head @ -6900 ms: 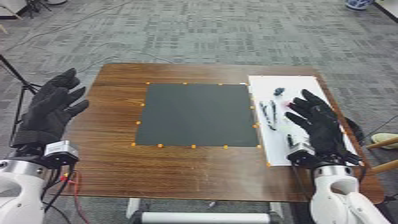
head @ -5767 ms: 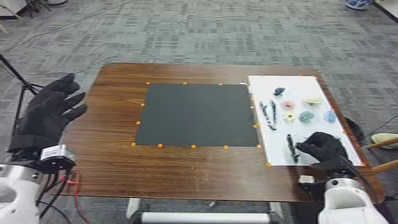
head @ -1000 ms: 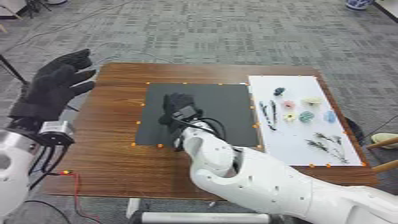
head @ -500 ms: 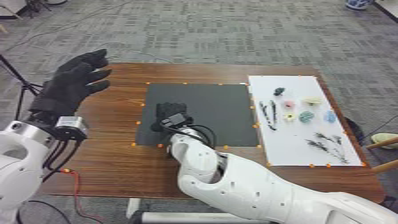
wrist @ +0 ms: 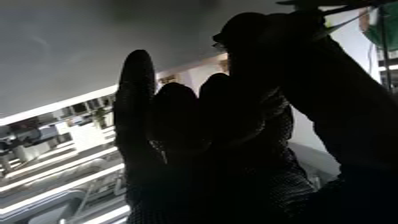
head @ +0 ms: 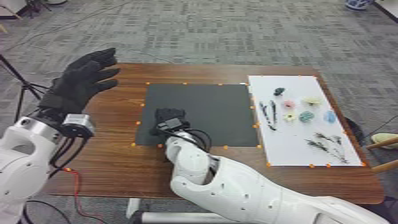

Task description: Arrange flowers

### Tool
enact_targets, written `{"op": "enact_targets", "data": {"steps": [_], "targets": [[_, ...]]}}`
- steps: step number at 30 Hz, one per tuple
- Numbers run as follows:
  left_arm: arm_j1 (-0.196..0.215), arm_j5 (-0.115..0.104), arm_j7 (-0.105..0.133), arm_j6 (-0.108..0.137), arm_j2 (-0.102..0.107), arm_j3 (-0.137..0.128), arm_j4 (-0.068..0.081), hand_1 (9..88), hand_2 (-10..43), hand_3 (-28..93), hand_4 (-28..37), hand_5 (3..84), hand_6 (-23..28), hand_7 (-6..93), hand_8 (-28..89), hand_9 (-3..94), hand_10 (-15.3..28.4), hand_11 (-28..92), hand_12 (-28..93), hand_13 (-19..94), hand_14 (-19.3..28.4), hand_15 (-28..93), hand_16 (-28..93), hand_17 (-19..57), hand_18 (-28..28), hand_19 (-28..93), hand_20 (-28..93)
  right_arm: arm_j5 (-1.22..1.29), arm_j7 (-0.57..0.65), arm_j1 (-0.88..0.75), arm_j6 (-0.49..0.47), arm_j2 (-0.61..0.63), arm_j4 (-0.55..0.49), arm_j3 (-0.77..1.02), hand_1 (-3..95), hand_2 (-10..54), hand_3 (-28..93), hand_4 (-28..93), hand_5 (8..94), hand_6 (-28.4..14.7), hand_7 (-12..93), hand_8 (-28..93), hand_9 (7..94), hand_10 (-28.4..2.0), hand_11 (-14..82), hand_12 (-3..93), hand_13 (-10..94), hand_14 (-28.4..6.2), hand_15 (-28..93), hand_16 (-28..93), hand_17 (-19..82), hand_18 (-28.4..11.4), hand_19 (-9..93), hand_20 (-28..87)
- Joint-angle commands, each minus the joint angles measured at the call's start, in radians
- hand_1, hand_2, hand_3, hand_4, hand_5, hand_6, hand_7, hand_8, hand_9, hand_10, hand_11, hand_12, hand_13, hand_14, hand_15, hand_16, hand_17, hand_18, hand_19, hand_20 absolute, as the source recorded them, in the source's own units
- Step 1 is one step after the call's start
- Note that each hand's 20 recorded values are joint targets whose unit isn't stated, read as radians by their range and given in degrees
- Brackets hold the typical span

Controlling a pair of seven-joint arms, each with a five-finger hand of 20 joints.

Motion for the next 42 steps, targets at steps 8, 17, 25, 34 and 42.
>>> {"op": "enact_targets", "data": {"steps": [8,17,25,34,42], "targets": [[-0.079,-0.013,-0.030,-0.036,-0.003,0.060,0.028,26.5,-6.9,67,-27.1,21.6,1.3,23.8,-11,16.3,9.2,22,20,8,12.4,43,-5,-10.2,18.8,39,10,0.032,0.057,0.031,0.037,-0.031,0.050,-0.030,38.3,-9.5,86,-16,78.9,1.1,50,27,78.0,-9.8,66.6,60.7,69,-12.4,82,46,25,-19.6,69,38],[-0.078,-0.012,-0.030,-0.032,-0.006,0.061,0.028,26.6,-6.8,67,-27.1,21.6,1.3,23.8,-11,16.4,9.3,22,20,8,12.4,43,-5,-10.2,18.8,39,10,0.044,0.046,0.026,0.043,-0.031,0.039,-0.024,36.8,-9.5,84,-18,80.3,2.0,47,24,78.2,-9.3,65.9,60.0,70,-11.7,81,46,26,-19.4,70,38],[-0.072,-0.013,-0.027,-0.032,-0.007,0.055,0.026,26.6,-6.7,67,-27.1,21.5,1.3,23.8,-11,16.3,9.2,22,20,8,12.4,43,-5,-10.2,18.8,39,10,0.064,0.030,0.024,0.038,-0.022,0.033,-0.010,27.7,-8.8,86,-21,81.1,1.6,46,17,78.0,-9.5,65.4,59.0,70,-12.0,81,46,25,-19.6,70,38],[-0.056,-0.010,-0.028,-0.030,-0.012,0.041,0.019,26.6,-6.6,67,-27.0,21.6,1.4,23.7,-11,16.4,9.2,22,20,8,12.4,43,-5,-10.1,18.8,39,10,0.042,0.019,0.030,0.013,-0.009,0.028,-0.012,21.4,-6.2,85,-20,82.2,1.0,49,-8,77.9,-9.8,64.6,59.2,69,-12.6,80,46,25,-20.0,70,38],[0.029,-0.004,0.008,-0.003,-0.038,-0.025,-0.015,26.6,-6.6,67,-26.9,21.6,1.4,23.7,-11,16.4,9.2,22,20,8,12.4,43,-5,-10.1,18.8,39,10,-0.108,0.045,0.053,0.056,0.057,-0.093,-0.051,20.2,-0.5,87,-19,72.3,-1.2,52,-4,73.3,-10.9,67.2,63.1,64,-14.2,82,49,24,-20.6,70,39]]}}
